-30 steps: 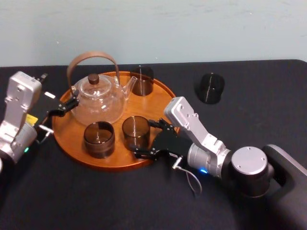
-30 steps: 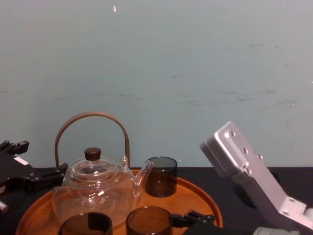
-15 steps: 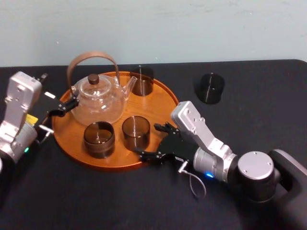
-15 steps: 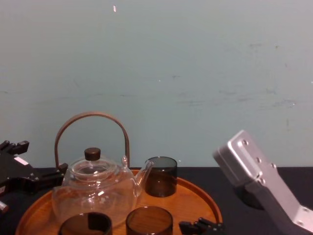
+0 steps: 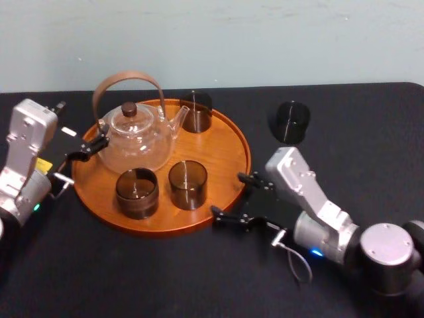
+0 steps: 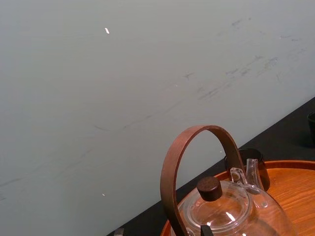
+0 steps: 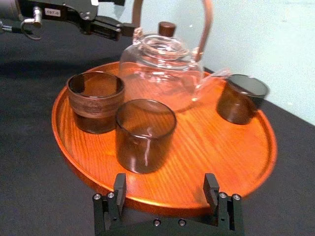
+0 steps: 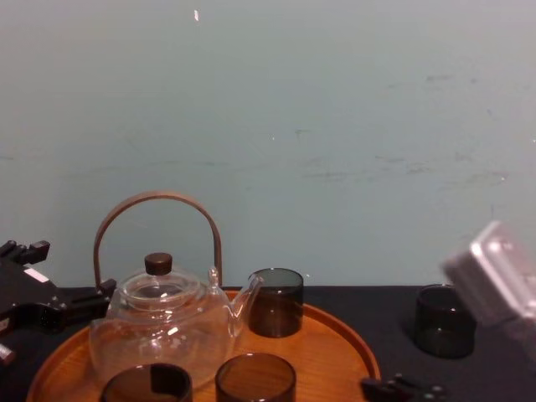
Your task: Pick up the glass from the table and place it on the tray.
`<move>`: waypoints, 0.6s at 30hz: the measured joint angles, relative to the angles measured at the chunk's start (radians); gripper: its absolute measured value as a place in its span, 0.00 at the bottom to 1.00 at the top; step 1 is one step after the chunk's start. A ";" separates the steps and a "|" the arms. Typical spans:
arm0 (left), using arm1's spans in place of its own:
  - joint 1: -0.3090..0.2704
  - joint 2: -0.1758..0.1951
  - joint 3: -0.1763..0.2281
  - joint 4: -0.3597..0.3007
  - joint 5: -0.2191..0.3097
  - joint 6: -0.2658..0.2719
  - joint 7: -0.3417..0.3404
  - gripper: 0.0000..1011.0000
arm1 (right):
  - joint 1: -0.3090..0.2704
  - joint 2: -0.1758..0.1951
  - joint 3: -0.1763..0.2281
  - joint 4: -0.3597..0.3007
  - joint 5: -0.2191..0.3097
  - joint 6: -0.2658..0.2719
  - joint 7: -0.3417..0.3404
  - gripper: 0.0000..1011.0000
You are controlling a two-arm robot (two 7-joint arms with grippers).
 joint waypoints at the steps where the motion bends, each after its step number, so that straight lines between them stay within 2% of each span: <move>1: 0.000 0.000 0.000 0.000 0.000 0.000 0.000 1.00 | -0.015 0.011 0.011 -0.017 0.003 -0.002 -0.005 0.99; 10: 0.000 0.000 0.000 0.000 0.000 0.000 0.000 1.00 | -0.084 0.061 0.081 -0.077 0.021 -0.006 -0.036 0.99; 18: 0.000 0.000 0.000 0.000 0.000 0.000 0.000 1.00 | -0.108 0.076 0.136 -0.086 0.034 -0.006 -0.058 0.99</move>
